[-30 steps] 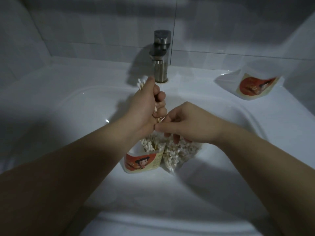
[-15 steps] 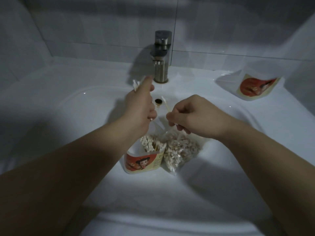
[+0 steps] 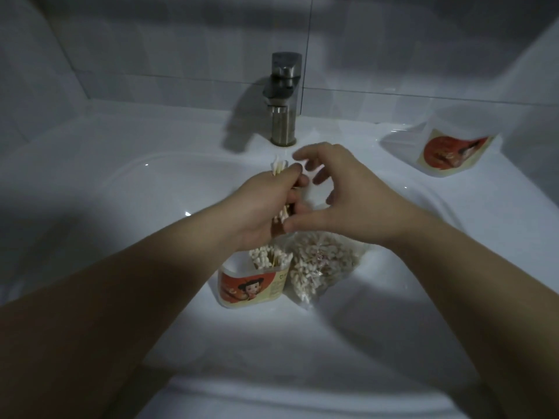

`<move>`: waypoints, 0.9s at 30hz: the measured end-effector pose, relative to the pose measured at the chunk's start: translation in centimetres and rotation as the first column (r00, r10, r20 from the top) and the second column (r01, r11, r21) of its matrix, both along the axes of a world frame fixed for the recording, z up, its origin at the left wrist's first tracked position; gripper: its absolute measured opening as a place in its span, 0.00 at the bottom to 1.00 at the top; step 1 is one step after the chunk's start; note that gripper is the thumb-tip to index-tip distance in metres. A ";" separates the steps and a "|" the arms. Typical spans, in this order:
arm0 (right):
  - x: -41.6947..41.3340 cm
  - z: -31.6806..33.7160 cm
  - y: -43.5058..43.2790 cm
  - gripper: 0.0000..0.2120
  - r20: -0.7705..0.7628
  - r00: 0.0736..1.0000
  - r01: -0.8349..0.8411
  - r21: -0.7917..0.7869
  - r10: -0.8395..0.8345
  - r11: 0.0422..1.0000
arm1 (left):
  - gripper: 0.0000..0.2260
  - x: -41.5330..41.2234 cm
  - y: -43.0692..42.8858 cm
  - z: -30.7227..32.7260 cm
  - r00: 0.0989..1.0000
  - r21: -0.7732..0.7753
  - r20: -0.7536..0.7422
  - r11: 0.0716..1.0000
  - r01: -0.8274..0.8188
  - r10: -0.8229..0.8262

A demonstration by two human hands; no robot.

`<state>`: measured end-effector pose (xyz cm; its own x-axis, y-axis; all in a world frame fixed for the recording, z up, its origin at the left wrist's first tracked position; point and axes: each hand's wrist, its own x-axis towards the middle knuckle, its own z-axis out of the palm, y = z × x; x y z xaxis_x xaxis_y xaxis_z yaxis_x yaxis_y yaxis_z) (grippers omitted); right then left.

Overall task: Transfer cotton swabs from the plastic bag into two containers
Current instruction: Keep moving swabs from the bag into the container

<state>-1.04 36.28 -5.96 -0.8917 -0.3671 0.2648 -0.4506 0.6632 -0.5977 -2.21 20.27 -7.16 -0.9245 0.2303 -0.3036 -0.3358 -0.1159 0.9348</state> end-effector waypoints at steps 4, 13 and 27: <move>0.0 -0.4 -0.2 0.58 0.066 0.993 -0.100 0.002 0.100 0.995 | 0.10 0.3 0.4 -0.1 0.997 0.013 -0.017 0.997 0.073 -0.072; 0.0 -0.4 -0.7 0.65 0.066 0.985 -0.166 0.054 0.162 0.985 | 0.22 0.4 0.6 -0.3 0.999 0.023 -0.024 0.999 0.049 -0.048; 0.1 -0.6 -1.1 0.66 0.016 0.986 -0.165 0.307 0.168 0.937 | 0.10 0.7 0.5 0.1 0.997 0.082 0.081 0.997 -0.008 0.001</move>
